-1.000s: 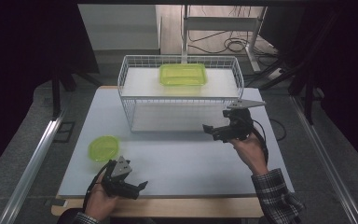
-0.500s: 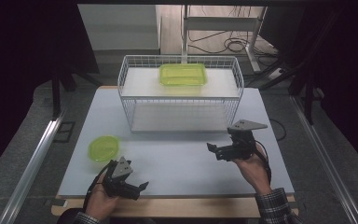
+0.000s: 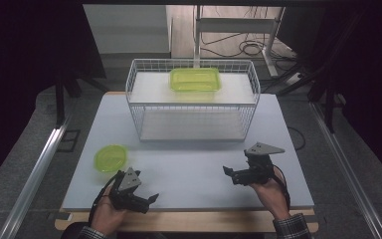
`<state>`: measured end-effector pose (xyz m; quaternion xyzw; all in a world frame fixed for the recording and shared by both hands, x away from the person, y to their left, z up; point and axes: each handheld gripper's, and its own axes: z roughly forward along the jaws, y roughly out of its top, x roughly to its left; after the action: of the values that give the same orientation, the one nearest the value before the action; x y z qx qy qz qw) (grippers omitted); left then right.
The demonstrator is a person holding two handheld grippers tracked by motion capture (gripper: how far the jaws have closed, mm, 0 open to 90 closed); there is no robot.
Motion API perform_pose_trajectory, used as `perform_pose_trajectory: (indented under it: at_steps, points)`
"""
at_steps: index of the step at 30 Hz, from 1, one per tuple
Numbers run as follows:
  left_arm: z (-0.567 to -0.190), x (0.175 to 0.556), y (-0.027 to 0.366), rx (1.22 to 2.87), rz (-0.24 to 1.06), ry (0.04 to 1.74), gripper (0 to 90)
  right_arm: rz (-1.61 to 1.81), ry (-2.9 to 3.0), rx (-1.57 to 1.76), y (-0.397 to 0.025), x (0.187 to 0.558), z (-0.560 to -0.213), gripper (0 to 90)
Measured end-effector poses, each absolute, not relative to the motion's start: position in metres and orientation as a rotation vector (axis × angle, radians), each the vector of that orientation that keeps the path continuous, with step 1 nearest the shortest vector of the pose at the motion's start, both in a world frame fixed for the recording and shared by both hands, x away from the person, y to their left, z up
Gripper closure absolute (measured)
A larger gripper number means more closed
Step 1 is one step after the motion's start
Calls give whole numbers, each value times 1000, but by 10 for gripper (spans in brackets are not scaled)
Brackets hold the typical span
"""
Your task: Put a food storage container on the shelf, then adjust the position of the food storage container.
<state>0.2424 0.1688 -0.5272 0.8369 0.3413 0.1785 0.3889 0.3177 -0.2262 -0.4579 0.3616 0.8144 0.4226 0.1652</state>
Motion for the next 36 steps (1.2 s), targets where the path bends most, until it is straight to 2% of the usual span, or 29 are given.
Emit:
perform_pose_trajectory:
  at_steps: [15,28,32,34,36]
  points:
    - [-531,242,165,2170,496,853,7,1105,2414,1023,-226,304,-498,18]
    - [-515,248,177,2149,442,936,21,1084,2414,1039,-227,306,-501,22]
    - [-505,254,187,2129,463,972,102,1085,2414,1042,-227,307,-502,26]
    - [-501,259,195,2086,460,1006,196,1084,2416,1039,-227,307,-502,27]
    - [-496,264,205,2039,421,1027,332,1084,2416,1040,-227,307,-502,28]
